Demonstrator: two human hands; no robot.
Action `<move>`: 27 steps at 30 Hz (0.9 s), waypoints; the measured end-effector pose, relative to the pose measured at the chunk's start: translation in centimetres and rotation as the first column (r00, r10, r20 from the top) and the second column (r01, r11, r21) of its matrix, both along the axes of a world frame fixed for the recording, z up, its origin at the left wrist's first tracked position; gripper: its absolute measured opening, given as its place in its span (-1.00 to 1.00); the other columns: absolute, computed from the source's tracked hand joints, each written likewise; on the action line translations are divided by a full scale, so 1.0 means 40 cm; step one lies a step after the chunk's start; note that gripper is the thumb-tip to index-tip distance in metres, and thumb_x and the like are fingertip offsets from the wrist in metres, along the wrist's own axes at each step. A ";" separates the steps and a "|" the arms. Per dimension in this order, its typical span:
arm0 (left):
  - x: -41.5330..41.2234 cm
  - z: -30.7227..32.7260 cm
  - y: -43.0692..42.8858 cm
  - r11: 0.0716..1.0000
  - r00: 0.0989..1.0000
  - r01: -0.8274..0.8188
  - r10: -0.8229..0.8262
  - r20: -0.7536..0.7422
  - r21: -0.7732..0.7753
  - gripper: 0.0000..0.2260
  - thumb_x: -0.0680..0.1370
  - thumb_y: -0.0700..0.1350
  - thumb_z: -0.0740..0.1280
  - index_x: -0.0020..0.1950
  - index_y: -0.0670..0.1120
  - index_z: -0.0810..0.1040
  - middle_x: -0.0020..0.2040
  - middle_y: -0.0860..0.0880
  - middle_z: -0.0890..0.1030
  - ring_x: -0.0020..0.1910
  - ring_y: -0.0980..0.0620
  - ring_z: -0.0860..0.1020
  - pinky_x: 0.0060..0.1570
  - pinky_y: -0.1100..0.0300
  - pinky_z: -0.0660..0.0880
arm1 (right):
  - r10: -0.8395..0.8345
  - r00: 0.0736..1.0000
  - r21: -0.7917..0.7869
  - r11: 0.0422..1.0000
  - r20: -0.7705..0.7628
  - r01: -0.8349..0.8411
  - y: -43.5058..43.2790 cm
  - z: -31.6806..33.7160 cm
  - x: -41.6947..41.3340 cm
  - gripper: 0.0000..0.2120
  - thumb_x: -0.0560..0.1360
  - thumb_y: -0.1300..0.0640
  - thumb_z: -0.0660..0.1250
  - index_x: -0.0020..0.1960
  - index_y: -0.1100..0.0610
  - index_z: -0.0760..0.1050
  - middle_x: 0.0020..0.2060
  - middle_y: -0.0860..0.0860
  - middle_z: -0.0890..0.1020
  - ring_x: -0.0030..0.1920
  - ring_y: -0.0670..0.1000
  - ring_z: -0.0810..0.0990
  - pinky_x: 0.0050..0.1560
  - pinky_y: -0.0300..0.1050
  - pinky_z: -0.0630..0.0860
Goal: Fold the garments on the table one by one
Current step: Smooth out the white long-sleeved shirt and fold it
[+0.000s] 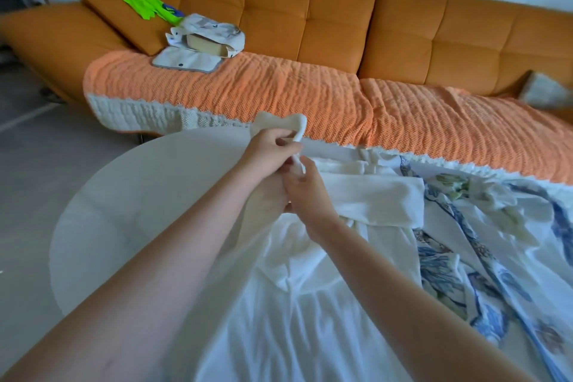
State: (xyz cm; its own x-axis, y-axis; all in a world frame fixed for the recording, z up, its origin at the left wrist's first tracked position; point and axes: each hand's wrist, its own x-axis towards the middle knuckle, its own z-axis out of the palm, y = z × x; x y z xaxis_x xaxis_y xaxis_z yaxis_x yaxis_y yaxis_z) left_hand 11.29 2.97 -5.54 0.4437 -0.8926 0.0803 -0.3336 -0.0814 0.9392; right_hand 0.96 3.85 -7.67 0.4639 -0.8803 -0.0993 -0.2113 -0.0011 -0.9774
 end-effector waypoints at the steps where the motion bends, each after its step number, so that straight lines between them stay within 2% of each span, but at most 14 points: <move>1: -0.026 -0.013 -0.011 0.999 0.997 0.041 -0.041 0.061 0.010 -0.76 0.52 -0.11 0.33 0.18 -0.06 0.57 -0.09 0.02 0.58 -0.10 0.06 0.56 -0.04 0.18 0.49 | -0.011 0.999 0.007 1.000 -0.036 0.011 -0.011 -0.009 -0.033 -0.43 0.53 0.17 0.12 0.51 0.08 0.05 0.22 0.13 0.50 0.03 0.11 0.59 -0.06 0.11 0.60; 3: -0.064 -0.049 -0.013 0.997 0.931 0.061 -0.075 0.359 0.050 -0.84 0.56 -0.14 0.26 0.07 -0.07 0.60 0.00 0.00 0.57 0.03 0.02 0.53 0.05 0.18 0.44 | -0.003 0.958 -0.106 0.994 -0.285 -0.029 -0.016 -0.028 -0.086 -0.35 0.54 0.20 0.11 0.54 0.08 -0.11 0.27 0.16 0.40 0.04 0.17 0.55 -0.05 -0.07 0.50; 4: -0.072 -0.072 -0.009 0.997 0.854 0.050 -0.077 0.514 0.066 -0.81 0.57 -0.17 0.24 0.11 -0.08 0.60 0.11 -0.04 0.56 0.15 -0.01 0.49 0.16 0.13 0.40 | -0.016 0.899 -0.210 0.974 -0.437 -0.085 -0.012 -0.040 -0.102 -0.29 0.54 0.18 0.13 0.54 0.07 -0.21 0.32 0.17 0.30 0.14 0.19 0.46 0.03 -0.14 0.37; 5: -0.077 -0.090 0.002 0.995 0.777 0.041 -0.088 0.623 0.090 -0.75 0.57 -0.19 0.21 0.20 -0.08 0.57 0.26 -0.07 0.51 0.30 -0.02 0.41 0.27 0.09 0.33 | -0.064 0.828 -0.323 0.935 -0.558 -0.146 -0.012 -0.053 -0.113 -0.24 0.52 0.15 0.15 0.53 0.04 -0.28 0.35 0.16 0.21 0.24 0.19 0.34 0.17 -0.12 0.24; 7: -0.075 -0.124 0.027 0.990 0.645 0.040 -0.131 0.752 0.139 -0.66 0.60 -0.18 0.17 0.38 -0.07 0.42 0.49 -0.09 0.25 0.49 -0.01 0.13 0.42 0.06 0.13 | -0.137 0.727 -0.456 0.851 -0.673 -0.262 -0.015 -0.065 -0.123 -0.24 0.52 0.09 0.14 0.52 -0.07 -0.30 0.44 0.09 0.08 0.35 0.18 0.16 0.34 -0.02 0.10; 9: -0.067 -0.151 0.047 0.979 0.569 0.040 -0.186 0.801 0.199 -0.62 0.64 -0.10 0.10 0.47 -0.07 0.28 0.55 -0.09 0.04 0.53 -0.03 -0.06 0.45 0.02 0.02 | -0.141 0.648 -0.473 0.798 -0.749 -0.373 -0.024 -0.074 -0.125 -0.34 0.55 0.06 0.07 0.53 -0.11 -0.20 0.51 0.01 0.00 0.44 0.18 0.04 0.38 0.02 0.04; 11: -0.056 -0.165 0.052 0.944 0.552 0.015 -0.283 0.785 0.329 -0.59 0.67 -0.01 -0.04 0.52 -0.03 0.15 0.56 -0.04 -0.04 0.53 0.01 -0.12 0.45 -0.01 -0.05 | -0.116 0.556 -0.416 0.790 -0.823 -0.451 -0.023 -0.070 -0.124 -0.43 0.58 0.04 0.01 0.54 -0.06 -0.12 0.52 -0.03 0.02 0.47 0.18 -0.05 0.38 0.03 0.00; 13: -0.051 -0.166 0.046 0.892 0.567 -0.003 -0.371 0.735 0.453 -0.56 0.66 0.04 -0.12 0.55 0.02 -0.02 0.56 0.03 -0.13 0.52 0.07 -0.19 0.44 -0.12 -0.12 | -0.147 0.481 -0.403 0.776 -0.864 -0.486 -0.012 -0.060 -0.121 -0.48 0.60 0.03 -0.03 0.53 0.01 -0.06 0.51 0.00 0.08 0.48 0.19 -0.06 0.37 0.02 0.00; 15: -0.054 -0.176 0.039 0.889 0.541 -0.011 -0.379 0.750 0.457 -0.55 0.66 0.04 -0.11 0.54 0.05 -0.09 0.55 0.01 -0.21 0.52 0.04 -0.22 0.39 -0.27 -0.12 | -0.213 0.439 -0.440 0.734 -0.873 -0.518 0.002 -0.033 -0.120 -0.53 0.62 0.03 -0.06 0.51 0.06 0.06 0.47 0.09 0.15 0.46 0.20 -0.02 0.36 0.02 0.02; 16: -0.055 -0.184 0.039 0.925 0.495 -0.024 -0.318 0.809 0.379 -0.54 0.65 0.02 -0.07 0.55 0.05 -0.07 0.55 -0.06 -0.22 0.53 -0.01 -0.19 0.36 -0.33 -0.05 | -0.245 0.439 -0.468 0.708 -0.865 -0.528 0.001 -0.020 -0.118 -0.56 0.62 0.04 -0.06 0.49 0.06 0.15 0.45 0.10 0.17 0.45 0.21 0.00 0.36 0.02 0.03; 18: -0.062 -0.200 0.052 0.971 0.394 -0.099 -0.162 0.905 0.217 -0.50 0.59 0.05 -0.04 0.54 -0.03 0.08 0.54 -0.21 -0.07 0.53 -0.11 0.01 0.30 -0.34 0.15 | -0.246 0.501 -0.506 0.711 -0.830 -0.489 -0.021 0.005 -0.107 -0.61 0.61 0.05 -0.02 0.40 0.02 0.31 0.46 0.07 0.18 0.43 0.21 0.02 0.35 0.04 0.05; 22: -0.087 -0.238 0.078 0.981 0.436 -0.104 -0.102 0.894 0.163 -0.37 0.53 0.19 -0.07 0.40 -0.19 0.39 0.44 -0.18 0.34 0.43 -0.09 0.31 0.30 -0.22 0.27 | -0.127 0.698 -0.490 0.798 -0.705 -0.350 -0.124 0.018 -0.049 -0.58 0.60 0.09 0.02 0.46 -0.03 0.22 0.52 -0.01 0.11 0.46 0.14 0.02 0.38 0.06 0.03; 24: -0.099 -0.246 0.082 0.983 0.458 -0.096 -0.094 0.884 0.154 -0.37 0.53 0.19 -0.07 0.41 -0.16 0.37 0.45 -0.12 0.33 0.44 -0.08 0.30 0.35 -0.16 0.22 | -0.037 0.734 -0.448 0.813 -0.678 -0.372 -0.171 0.002 -0.012 -0.55 0.61 0.08 0.05 0.49 -0.06 0.16 0.52 -0.02 0.10 0.47 0.12 0.06 0.39 0.07 0.05; 27: -0.107 -0.247 0.079 0.986 0.529 -0.087 -0.077 0.845 0.145 -0.32 0.48 0.22 -0.19 0.52 -0.07 0.16 0.54 -0.04 0.12 0.52 -0.04 0.09 0.44 -0.09 0.00 | 0.035 0.725 -0.349 0.860 -0.688 -0.373 -0.226 -0.027 0.031 -0.53 0.61 0.02 0.10 0.50 -0.09 0.13 0.44 0.06 0.29 0.40 0.16 0.25 0.36 0.09 0.23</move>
State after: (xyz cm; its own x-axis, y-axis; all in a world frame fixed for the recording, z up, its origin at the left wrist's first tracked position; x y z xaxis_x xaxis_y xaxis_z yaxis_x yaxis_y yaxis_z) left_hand 7.02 6.15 -15.44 0.2445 -0.9261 0.2874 -0.9623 -0.1954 0.1892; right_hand 2.20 -5.21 -8.75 0.6071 -0.7911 -0.0753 -0.7189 -0.5064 -0.4762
